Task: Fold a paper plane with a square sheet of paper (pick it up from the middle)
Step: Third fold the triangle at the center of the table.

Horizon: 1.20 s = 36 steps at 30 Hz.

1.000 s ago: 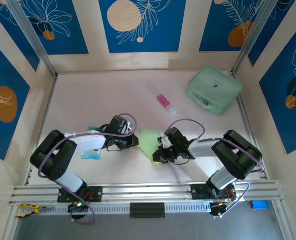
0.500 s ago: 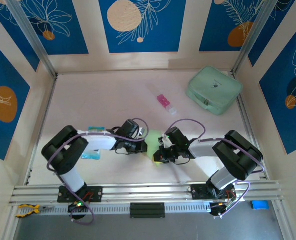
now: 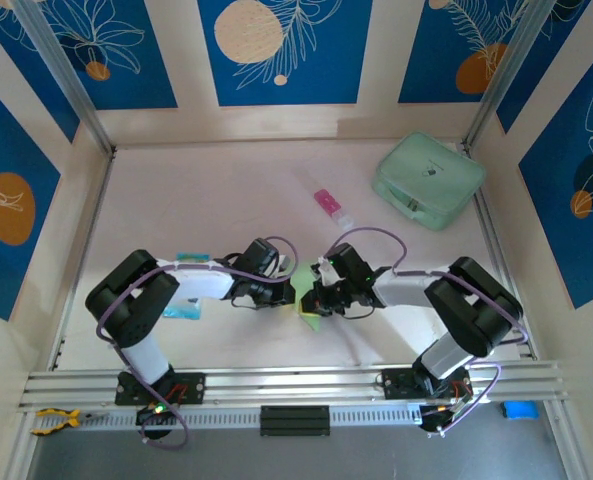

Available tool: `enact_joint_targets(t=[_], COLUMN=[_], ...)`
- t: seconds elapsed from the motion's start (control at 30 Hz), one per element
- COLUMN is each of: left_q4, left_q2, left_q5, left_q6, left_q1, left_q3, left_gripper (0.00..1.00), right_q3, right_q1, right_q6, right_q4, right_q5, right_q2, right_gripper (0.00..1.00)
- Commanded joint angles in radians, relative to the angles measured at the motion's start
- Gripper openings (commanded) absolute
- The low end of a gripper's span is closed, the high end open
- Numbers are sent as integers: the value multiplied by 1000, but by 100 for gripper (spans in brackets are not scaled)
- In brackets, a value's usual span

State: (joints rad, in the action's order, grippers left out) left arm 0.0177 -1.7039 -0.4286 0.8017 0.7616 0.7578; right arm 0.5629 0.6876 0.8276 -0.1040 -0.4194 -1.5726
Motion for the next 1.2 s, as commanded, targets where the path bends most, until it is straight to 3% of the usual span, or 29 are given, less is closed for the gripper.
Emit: enact_joint_targets(t=[0.0,0.3,0.73,1.17], left_q4=[-78,-103,-97,-77], left_q2=[-31,-48,-51,-48], left_q5=[31,31,30,27], left_q6=[-22,-21,-9,5], left_q1=[-2,-12,-17,-16], left_q3=[0,6,-4,-15], left_gripper=[6,5,4,4], right_q3=[-34,-160,-185,-243], right_q1=[12,24,91,95], right_q6=[-21,-15,16,34], right_q4=[38,26,109,106], right_q5=[-7,-24,49,67], right_q2=[-28,81,132,265], right_gripper=[3,3,3,3])
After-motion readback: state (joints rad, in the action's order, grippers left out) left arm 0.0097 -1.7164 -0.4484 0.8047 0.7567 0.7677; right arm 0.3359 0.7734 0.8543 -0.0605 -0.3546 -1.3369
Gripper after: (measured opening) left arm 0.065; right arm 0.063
